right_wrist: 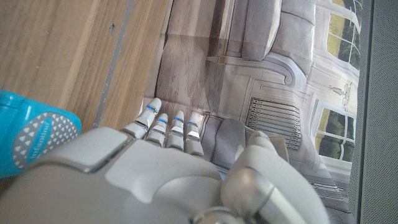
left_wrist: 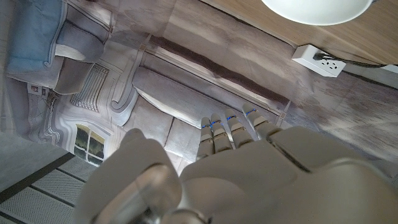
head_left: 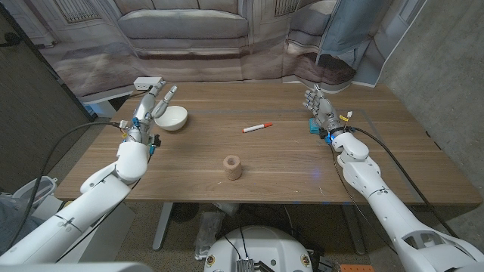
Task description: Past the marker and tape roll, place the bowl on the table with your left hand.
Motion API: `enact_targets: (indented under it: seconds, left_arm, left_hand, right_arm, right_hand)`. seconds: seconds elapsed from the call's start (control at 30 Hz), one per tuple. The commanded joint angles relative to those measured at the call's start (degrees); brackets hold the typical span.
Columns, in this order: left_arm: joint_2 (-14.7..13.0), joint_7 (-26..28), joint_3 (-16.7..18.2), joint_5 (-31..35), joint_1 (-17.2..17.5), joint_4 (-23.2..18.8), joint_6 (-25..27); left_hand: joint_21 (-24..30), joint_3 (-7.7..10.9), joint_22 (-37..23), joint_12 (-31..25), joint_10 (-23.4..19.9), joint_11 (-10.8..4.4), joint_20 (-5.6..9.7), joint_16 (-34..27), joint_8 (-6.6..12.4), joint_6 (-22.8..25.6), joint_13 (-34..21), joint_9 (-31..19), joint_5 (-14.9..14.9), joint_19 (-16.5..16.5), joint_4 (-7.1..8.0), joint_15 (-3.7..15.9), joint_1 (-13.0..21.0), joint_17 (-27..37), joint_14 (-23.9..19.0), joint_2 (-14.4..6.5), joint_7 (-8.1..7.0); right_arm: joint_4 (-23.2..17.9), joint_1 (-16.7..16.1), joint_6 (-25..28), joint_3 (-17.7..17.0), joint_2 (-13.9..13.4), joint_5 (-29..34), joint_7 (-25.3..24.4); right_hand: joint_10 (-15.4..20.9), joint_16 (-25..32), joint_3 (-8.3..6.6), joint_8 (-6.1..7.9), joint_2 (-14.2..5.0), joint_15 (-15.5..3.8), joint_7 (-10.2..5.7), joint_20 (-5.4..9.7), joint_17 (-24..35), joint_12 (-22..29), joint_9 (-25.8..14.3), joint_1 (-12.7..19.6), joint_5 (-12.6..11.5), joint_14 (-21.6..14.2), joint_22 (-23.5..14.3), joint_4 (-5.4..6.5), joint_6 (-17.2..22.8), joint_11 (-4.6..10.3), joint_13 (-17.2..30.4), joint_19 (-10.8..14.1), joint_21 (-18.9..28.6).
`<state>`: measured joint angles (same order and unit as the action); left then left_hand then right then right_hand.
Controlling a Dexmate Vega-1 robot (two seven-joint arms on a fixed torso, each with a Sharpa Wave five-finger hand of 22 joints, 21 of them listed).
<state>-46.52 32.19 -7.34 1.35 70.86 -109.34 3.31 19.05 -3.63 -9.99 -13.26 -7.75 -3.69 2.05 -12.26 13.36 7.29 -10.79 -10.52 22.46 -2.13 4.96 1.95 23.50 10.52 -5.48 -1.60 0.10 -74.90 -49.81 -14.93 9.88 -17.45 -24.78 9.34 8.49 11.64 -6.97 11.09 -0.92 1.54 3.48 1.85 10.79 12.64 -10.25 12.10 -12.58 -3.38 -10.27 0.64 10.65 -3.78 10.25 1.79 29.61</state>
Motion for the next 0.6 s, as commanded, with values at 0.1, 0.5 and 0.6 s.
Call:
enact_targets:
  seconds: [0.1,0.5,0.6]
  left_arm:
    - [-1.07,-0.07,0.08,-0.41,-0.54,-0.37,2.3]
    - [-2.5,0.28,1.24,-0.69,1.84,-2.89,7.46]
    - [-2.74,0.52,1.18,-0.5,2.15,-3.23,8.78]
  left_hand:
    - [-0.18,-0.28,-0.29,-0.22,-0.78,-0.05,3.1,-0.16,0.04,0.83,-0.17,-0.31,0.47,-0.57,-0.21,0.97,0.78,0.21,-0.78,-0.05,-0.12]
    - [-0.43,-0.31,-0.31,-0.06,-0.95,0.09,3.07,-0.04,-0.06,1.12,-0.17,-0.31,0.68,-0.67,-0.31,0.97,1.17,0.21,-1.02,-0.3,-0.15]
    - [-0.53,-0.24,-0.31,-0.01,-0.96,0.06,3.05,0.02,-0.08,1.18,-0.17,-0.31,0.76,-0.61,-0.44,1.0,1.47,0.2,-1.02,-0.4,-0.14]
  right_arm:
    - [0.01,-0.71,-2.89,0.29,0.42,-0.12,-0.13]
    - [-0.05,-0.85,-1.58,0.84,0.46,-0.52,-0.2]
    - [-0.12,-0.68,-1.26,1.09,0.46,-0.3,-0.18]
  right_hand:
    - [0.4,-0.08,-0.01,0.12,-0.54,-0.18,0.17,2.69,0.28,-0.27,-0.34,0.02,-0.49,-0.13,-0.11,-0.07,0.55,0.04,0.27,0.57,-0.34]
    - [0.42,-0.05,0.02,0.1,-0.66,-0.13,0.16,2.71,0.29,-0.31,-0.35,0.03,-0.48,-0.31,-0.11,-0.12,0.58,0.07,0.27,0.73,-0.6]
    - [0.41,-0.04,0.03,0.11,-0.68,-0.13,0.16,2.72,0.29,-0.33,-0.35,0.02,-0.48,-0.35,-0.12,-0.13,0.6,0.24,0.27,0.8,-0.64]
